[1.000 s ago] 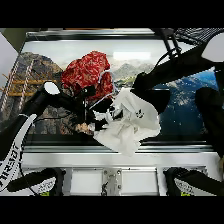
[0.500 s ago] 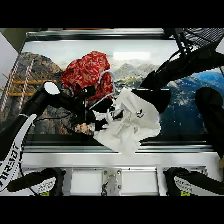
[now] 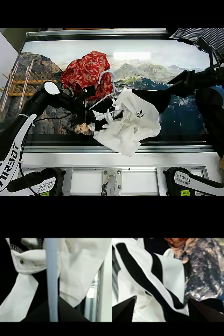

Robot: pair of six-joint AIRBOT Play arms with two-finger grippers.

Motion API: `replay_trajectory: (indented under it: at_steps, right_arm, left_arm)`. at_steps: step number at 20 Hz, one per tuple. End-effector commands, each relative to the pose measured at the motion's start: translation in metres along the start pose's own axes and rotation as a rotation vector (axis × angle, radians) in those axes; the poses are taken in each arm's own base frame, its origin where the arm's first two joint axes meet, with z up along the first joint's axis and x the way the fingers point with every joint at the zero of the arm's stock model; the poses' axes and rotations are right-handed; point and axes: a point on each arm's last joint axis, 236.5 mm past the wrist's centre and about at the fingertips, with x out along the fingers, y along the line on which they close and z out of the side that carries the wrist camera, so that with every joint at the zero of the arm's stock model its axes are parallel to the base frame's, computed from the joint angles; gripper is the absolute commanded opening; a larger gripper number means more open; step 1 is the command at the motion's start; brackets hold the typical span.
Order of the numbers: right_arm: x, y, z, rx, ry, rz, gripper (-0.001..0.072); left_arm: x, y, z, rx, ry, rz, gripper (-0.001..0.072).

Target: Fold the clothes and pants, and hang the long-sleeved shirts on hangers.

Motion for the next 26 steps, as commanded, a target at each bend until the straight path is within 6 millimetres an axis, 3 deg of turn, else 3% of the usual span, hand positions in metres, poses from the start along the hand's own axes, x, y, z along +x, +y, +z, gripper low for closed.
replay_trajectory:
  at_steps: [1, 4, 7, 15, 26]
  right_arm:
    - [-0.007, -0.009, -0.02, -0.209, -0.098, 0.103, 0.0688]
    - [0.002, 0.002, -0.024, -0.24, -0.176, 0.269, 0.0688]
    - [0.017, -0.006, -0.028, -0.246, -0.205, 0.318, 0.0688]
    - [0.06, 0.005, -0.03, -0.228, -0.189, 0.45, 0.0688]
    - [0.076, 0.016, -0.029, -0.236, -0.171, 0.496, 0.0688]
  left_arm:
    - [0.0, 0.001, 0.0, 0.001, 0.001, 0.002, 0.0016]
    - [0.0, 0.001, 0.0, 0.001, 0.001, 0.003, 0.0016]
    - [0.0, 0.001, 0.0, 0.001, 0.001, 0.002, 0.0016]
    - [0.0, 0.001, 0.0, 0.001, 0.001, 0.004, 0.0016]
    - [0.0, 0.003, 0.0, 0.001, -0.001, 0.011, 0.0016]
